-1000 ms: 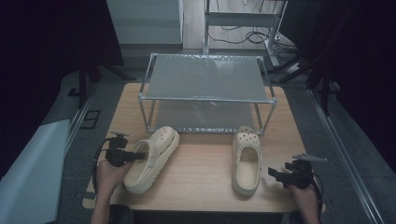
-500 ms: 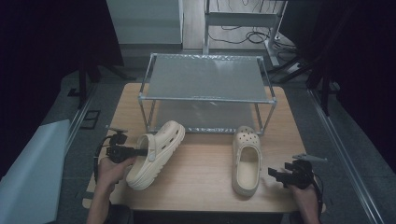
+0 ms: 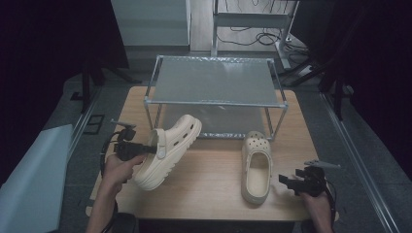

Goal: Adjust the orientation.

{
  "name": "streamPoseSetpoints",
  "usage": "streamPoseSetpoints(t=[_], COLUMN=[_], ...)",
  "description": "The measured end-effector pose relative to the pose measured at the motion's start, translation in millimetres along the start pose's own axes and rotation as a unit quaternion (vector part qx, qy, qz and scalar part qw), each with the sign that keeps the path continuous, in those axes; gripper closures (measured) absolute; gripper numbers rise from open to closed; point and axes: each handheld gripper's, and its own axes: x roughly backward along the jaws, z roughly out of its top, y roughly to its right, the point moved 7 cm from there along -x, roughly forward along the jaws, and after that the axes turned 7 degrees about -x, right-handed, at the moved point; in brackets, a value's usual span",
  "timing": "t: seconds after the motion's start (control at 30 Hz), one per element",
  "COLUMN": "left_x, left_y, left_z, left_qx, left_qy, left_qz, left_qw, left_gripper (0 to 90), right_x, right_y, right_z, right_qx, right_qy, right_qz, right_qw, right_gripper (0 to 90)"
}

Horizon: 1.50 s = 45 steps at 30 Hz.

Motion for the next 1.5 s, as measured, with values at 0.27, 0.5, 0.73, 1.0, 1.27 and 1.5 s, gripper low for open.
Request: streamPoseSetpoints(t=[0.27,0.5,0.73,1.0,1.27,1.5], left_x=[8.6,18.5,25.8,25.1,25.2,22.2], left_y=[17.5,30.6,44.5,47.0,37.9,30.5], left_z=[17.8,35.5,58.8,86.4,119.4,141.0], left_qx=[0.002,0.006,0.006,0.02,0.041,0.062], left_qy=[0.013,0.026,0.042,0.052,0.073,0.094], left_qz=[-0.019,-0.024,-0.029,-0.035,-0.008,0.005], left_qw=[0.9997,0.9994,0.9987,0.9978,0.9965,0.9936], left_gripper=[76.8,76.8,76.8,76.8,76.7,76.7], right_x=[-0.3,-0.6,-0.7,-0.8,-0.4,-0.1], right_y=[0.2,0.7,1.4,2.1,3.2,3.3], right_z=[-0.3,-0.5,-0.4,-0.9,-0.4,-0.3], right_qx=[-0.001,-0.001,-0.002,-0.007,-0.012,-0.014], right_qy=[-0.001,-0.001,0.0,-0.002,0.001,0.001], right_qz=[0.001,0.001,0.001,0.001,0.001,0.002], right_qw=[1.0,1.0,1.0,1.0,0.9999,0.9999], right_gripper=[11.1,11.3,11.6,12.0,12.0,12.0])
